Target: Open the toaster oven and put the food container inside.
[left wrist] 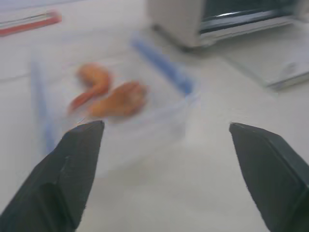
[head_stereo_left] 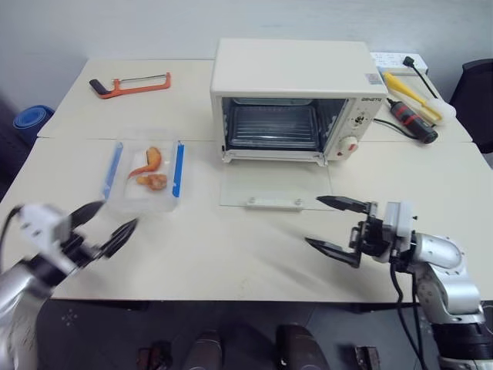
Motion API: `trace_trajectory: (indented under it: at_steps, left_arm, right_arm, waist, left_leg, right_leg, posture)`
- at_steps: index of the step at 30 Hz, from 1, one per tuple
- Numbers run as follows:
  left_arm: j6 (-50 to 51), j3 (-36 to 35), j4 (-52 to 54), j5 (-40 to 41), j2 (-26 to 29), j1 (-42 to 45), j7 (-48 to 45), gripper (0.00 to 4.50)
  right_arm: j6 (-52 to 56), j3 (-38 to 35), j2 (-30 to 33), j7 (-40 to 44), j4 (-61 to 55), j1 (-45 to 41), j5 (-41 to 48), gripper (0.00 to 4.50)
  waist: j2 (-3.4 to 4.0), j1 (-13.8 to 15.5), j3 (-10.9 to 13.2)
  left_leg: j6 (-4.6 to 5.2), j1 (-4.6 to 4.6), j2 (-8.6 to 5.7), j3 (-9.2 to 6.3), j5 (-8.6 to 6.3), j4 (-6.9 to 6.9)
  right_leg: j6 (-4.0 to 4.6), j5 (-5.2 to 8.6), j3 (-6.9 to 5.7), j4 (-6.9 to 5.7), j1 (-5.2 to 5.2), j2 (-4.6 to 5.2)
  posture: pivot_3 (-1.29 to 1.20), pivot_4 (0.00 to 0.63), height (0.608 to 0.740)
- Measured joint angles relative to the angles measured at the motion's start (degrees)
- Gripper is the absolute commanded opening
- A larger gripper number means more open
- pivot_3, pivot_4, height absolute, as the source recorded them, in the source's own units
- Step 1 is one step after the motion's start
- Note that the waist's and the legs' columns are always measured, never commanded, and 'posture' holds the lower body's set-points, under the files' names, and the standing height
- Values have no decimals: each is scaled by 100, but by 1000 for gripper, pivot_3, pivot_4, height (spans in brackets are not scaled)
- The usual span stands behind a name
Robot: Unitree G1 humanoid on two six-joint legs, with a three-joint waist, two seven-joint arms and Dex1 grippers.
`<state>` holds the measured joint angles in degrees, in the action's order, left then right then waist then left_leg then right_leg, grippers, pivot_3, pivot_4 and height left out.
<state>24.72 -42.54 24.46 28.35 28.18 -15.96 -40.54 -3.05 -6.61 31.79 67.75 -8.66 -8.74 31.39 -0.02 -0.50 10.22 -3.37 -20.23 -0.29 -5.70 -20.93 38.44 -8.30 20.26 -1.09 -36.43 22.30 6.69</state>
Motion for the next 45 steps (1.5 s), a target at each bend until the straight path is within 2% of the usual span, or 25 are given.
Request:
trace_trajectory:
  at_steps: [5,8,10,11,15,18,21,25,29,34,37,39,45]
  left_arm:
    - [5,-474,5,89,-229,-719,325,4446]
    - [611,-454,154,371,-256,-667,826,4446]
    - [1666,-390,556,905,-208,-429,1515,4446]
    - [2398,-347,809,1384,-185,-152,2057,4446]
    - [4141,-311,1170,2865,-268,1142,4005,4446]
    - [4765,-211,1040,3916,-424,1863,5586,4446]
    - [4552,184,750,5181,-537,2450,7606,4446]
    - [3529,948,348,6609,-509,2971,9773,4446]
    - [2787,1576,-54,7225,-241,3282,10754,4446]
    - [2268,1978,-523,7226,-125,3350,10973,4446]
    - [2109,2115,-768,7046,75,3457,10929,3846]
    - [2065,2119,-895,6955,199,3487,10892,3294]
    - [2101,2054,-1165,6784,809,3398,10697,1399]
  right_arm:
    - [-346,73,-135,72,20,-211,-80,4500]
    - [-530,191,-146,153,28,-288,-159,4500]
    - [-613,187,-158,157,76,-317,-174,4500]
    - [-661,185,-175,178,119,-365,-160,4500]
    - [-516,179,-275,194,97,-595,180,4500]
    - [-256,200,-315,163,-12,-664,364,4500]
    - [-229,316,-314,279,10,-638,327,4500]
    - [-361,325,-301,389,226,-578,187,4500]
    - [-401,314,-292,390,222,-389,143,4500]
    - [-388,314,-214,374,209,-44,123,4500]
    - [-391,281,-121,332,206,94,114,4500]
    - [-392,245,-107,286,205,140,100,4500]
    - [-389,222,-107,129,121,179,62,4500]
  waist:
    - [1,168,0]
    - [0,192,0]
    - [0,193,0]
    - [0,187,0]
    - [3,131,-2]
    - [2,58,-2]
    - [0,40,-3]
    - [-1,44,-3]
    - [0,47,-3]
    - [0,41,-3]
    - [0,41,-3]
    - [0,41,-3]
    - [0,20,-3]
  left_leg:
    - [3,15,1,-8,-1,16]
    - [5,13,2,-20,-3,16]
    - [8,14,1,-25,-4,18]
    - [8,14,2,-29,-4,19]
    - [5,20,5,-39,-3,18]
    - [4,20,5,-41,-3,17]
    - [4,19,4,-45,-3,19]
    - [4,17,1,-45,-3,23]
    - [4,15,-3,-20,-2,23]
    - [3,13,-3,-7,-2,23]
    - [2,13,-3,-4,-1,23]
    - [2,13,-4,-3,-1,22]
    - [0,10,-4,5,0,6]
  right_leg:
    - [4,-19,-9,28,-39,-5]
    - [3,-20,-16,36,-48,-5]
    - [2,-21,-15,39,-55,-3]
    - [0,-23,-15,37,-56,-4]
    - [0,-24,-13,29,-54,-9]
    - [0,-24,-13,3,-53,-10]
    - [-1,-24,-11,3,-50,-10]
    - [-2,-25,-2,1,-43,-9]
    - [-2,-25,4,-3,-32,-9]
    - [-2,-25,7,-2,-26,-11]
    - [-2,-25,8,1,-25,-12]
    - [-2,-25,9,0,-25,-11]
    - [-2,-25,34,-8,12,-12]
  posture:
    - [0,150,740]
    - [0,150,740]
    - [0,150,740]
    - [0,150,740]
    - [0,150,740]
    - [0,150,740]
    - [0,150,740]
    - [0,150,740]
    - [0,150,740]
    - [0,150,740]
    - [0,150,740]
    - [0,150,740]
    - [0,150,740]
